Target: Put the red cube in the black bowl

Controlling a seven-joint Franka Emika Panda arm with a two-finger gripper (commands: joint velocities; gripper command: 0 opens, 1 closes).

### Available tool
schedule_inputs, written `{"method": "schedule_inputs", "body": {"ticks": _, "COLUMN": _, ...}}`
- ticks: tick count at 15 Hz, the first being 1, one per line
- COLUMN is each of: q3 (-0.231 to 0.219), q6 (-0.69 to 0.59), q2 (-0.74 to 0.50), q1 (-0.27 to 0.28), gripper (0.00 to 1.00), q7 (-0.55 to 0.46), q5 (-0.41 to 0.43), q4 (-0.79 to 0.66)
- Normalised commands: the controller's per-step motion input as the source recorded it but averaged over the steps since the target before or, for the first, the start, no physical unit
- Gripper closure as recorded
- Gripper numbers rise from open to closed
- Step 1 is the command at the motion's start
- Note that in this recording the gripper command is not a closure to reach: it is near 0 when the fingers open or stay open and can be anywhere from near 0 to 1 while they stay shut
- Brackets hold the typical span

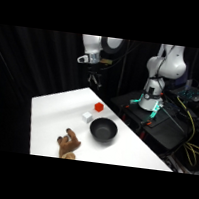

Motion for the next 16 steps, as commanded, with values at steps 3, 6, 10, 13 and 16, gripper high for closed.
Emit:
{"method": "schedule_inputs", "body": {"ticks": 3, "q3": -0.078, "q6": 0.49, "q2": 0.07, "q1": -0.063, "gripper": 0.0, "q7": -0.44, "q5": 0.222, "q4": -0.19}}
{"method": "schedule_inputs", "body": {"ticks": 6, "q3": -0.041, "q6": 0.41, "q2": 0.11, "q1": -0.074, "gripper": 0.0, "q7": -0.48, "q5": 0.326, "q4": -0.14}}
{"method": "schedule_inputs", "body": {"ticks": 10, "q3": 0.02, "q6": 0.36, "q2": 0.06, "q1": -0.087, "gripper": 0.0, "q7": -0.45, "q5": 0.319, "q4": -0.16}}
{"method": "schedule_inputs", "body": {"ticks": 13, "q3": 0.061, "q6": 0.31, "q2": 0.08, "q1": -0.118, "gripper": 0.0, "q7": -0.45, "q5": 0.322, "q4": -0.12}}
{"method": "schedule_inputs", "body": {"ticks": 16, "q3": 0.105, "q6": 0.31, "q2": 0.1, "q1": -0.147, "gripper": 0.0, "q7": -0.48, "q5": 0.344, "q4": -0.09}}
